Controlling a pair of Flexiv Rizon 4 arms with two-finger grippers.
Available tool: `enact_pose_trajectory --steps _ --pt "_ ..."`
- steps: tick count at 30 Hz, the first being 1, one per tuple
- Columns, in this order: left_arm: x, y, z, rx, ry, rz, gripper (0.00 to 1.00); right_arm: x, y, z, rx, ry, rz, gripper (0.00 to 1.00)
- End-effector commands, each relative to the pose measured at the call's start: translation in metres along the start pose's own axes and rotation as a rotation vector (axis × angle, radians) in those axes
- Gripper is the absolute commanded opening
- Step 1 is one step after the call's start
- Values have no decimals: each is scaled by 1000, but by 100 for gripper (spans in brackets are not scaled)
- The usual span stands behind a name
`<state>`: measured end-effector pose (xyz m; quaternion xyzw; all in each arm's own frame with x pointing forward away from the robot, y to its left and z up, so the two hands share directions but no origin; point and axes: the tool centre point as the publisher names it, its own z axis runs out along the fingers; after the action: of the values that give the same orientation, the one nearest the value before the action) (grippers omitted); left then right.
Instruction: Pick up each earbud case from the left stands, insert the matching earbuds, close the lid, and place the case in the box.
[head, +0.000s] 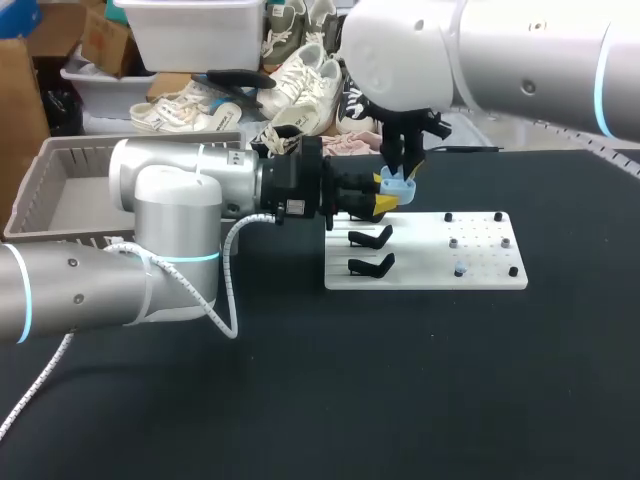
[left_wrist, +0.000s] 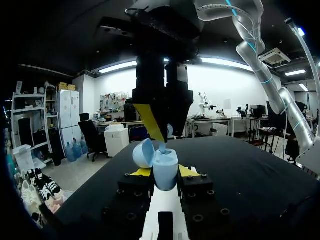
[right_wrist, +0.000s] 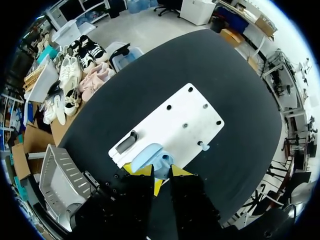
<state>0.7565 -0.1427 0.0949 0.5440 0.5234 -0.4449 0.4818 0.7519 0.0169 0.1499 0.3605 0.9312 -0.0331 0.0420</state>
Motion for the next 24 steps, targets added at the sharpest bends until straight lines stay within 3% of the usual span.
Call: enact_pose_trajectory --steps 1,24 --pt "0 -1 0 -4 -1 1 0 4 -9 1 -13 -13 -8 0" --pt "0 -1 0 -4 -1 1 0 1 -9 1 -20 -20 -23 0"
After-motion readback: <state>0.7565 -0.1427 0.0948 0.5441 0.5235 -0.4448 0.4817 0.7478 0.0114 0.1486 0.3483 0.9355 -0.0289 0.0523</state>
